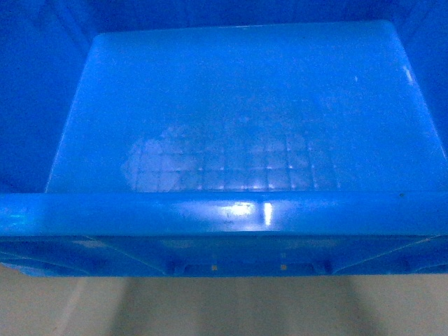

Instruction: Place box next to blue box on left shelf

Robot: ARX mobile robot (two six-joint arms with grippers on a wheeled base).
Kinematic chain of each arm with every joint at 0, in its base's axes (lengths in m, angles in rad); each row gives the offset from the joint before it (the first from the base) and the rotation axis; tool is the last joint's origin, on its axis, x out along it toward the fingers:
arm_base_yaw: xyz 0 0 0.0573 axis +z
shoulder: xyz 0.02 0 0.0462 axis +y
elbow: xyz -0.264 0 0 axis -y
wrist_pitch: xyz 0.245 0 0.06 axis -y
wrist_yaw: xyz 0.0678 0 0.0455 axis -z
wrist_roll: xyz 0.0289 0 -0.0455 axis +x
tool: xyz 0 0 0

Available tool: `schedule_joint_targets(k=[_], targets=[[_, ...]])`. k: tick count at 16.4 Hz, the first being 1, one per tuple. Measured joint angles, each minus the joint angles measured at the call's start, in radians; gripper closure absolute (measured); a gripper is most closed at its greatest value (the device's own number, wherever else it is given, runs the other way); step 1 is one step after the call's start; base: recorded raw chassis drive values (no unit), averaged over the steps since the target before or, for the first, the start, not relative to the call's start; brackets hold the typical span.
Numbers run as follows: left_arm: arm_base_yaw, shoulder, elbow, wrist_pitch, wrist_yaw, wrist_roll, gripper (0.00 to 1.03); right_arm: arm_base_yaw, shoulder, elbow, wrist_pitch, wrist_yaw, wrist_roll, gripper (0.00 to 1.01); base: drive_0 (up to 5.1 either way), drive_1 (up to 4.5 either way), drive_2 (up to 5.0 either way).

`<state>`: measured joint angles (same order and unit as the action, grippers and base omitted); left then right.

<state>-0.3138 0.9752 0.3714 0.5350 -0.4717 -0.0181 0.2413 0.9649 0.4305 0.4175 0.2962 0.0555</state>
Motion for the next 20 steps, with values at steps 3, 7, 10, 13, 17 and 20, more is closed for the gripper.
schedule_joint_targets(k=[3, 7, 10, 13, 17, 20], targets=[[0.000, 0.000, 0.000, 0.000, -0.001, 0.000, 0.88, 0.000, 0.000, 0.000, 0.000, 0.000, 0.000, 0.84, 0.2, 4.35, -4.0], [0.000, 0.000, 0.000, -0.002, -0.001, 0.000, 0.88, 0.000, 0.000, 0.000, -0.002, 0.000, 0.000, 0.84, 0.0, 4.21, -4.2], [0.000, 0.000, 0.000, -0.002, 0.000, 0.000, 0.88, 0.000, 0.000, 0.000, -0.003, 0.000, 0.000, 0.84, -0.1, 4.14, -4.3], [0.000, 0.000, 0.000, -0.001, 0.000, 0.000, 0.88, 0.000, 0.000, 0.000, -0.001, 0.000, 0.000, 0.84, -0.1, 4.12, -4.3], [0.000, 0.003, 0.000, 0.003, 0.001, 0.000, 0.88, 0.000, 0.003, 0.000, 0.002, -0.001, 0.000, 0.84, 0.0, 1.92, -2.0], [0.000, 0.004, 0.000, 0.000, 0.000, 0.000, 0.88, 0.000, 0.002, 0.000, -0.001, 0.000, 0.000, 0.84, 0.0, 0.00, 0.0]])
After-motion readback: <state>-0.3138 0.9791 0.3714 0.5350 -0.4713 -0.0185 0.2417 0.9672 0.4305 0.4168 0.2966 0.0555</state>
